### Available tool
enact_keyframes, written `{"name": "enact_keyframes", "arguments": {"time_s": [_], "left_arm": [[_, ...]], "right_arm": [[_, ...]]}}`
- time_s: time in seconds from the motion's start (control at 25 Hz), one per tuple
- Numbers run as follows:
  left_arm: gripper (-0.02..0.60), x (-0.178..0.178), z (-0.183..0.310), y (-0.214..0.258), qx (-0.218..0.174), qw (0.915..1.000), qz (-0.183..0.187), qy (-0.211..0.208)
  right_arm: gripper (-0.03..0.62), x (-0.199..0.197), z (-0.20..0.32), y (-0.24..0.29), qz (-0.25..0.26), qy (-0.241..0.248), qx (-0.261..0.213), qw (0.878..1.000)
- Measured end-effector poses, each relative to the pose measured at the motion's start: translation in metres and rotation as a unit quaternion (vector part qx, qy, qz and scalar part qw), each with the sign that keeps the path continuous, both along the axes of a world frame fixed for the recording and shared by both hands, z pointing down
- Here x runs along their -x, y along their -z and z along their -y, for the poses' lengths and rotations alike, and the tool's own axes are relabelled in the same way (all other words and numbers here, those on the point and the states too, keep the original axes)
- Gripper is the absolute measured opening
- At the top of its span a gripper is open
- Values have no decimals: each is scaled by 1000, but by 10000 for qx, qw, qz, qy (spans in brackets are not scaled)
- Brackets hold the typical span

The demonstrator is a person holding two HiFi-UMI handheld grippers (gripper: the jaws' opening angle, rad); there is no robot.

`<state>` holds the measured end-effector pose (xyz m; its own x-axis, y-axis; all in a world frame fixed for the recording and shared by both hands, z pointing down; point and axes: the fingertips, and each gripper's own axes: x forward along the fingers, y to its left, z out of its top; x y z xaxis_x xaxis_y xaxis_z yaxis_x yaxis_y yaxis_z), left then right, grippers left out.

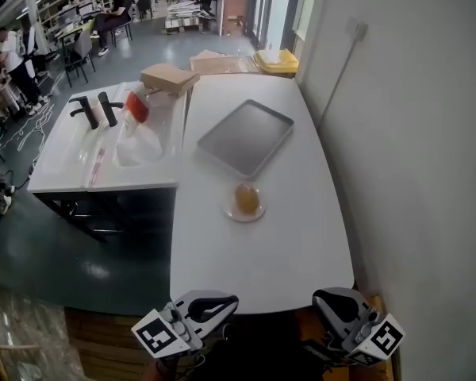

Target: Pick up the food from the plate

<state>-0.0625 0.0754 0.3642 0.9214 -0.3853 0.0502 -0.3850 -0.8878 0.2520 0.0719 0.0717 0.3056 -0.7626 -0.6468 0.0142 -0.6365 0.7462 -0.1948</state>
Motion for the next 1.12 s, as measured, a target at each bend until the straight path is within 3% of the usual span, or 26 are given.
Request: {"name": "enact_keyframes", "arguments": {"time_s": [0.12, 0.44, 0.64, 0.76, 1.12], "left_arm": [[6, 0, 31, -5, 70, 9997, 140, 175], [6, 8, 117, -22, 342, 9978, 320, 474], [6, 7, 165, -40, 481, 9970, 451, 416], [6, 8, 193, -54, 565, 9963, 499, 409], [6, 19, 254, -98, 927, 9933, 410, 558]], "right_arm": [[3, 6, 33, -5, 185, 147, 79, 9997], [5, 32, 122, -22, -184, 564, 110, 9982], [19, 46, 179, -47, -319, 733, 361, 9961], [132, 55, 212, -70, -456, 815, 559, 9941], [284, 76, 291, -116, -798, 858, 697, 9907]]}}
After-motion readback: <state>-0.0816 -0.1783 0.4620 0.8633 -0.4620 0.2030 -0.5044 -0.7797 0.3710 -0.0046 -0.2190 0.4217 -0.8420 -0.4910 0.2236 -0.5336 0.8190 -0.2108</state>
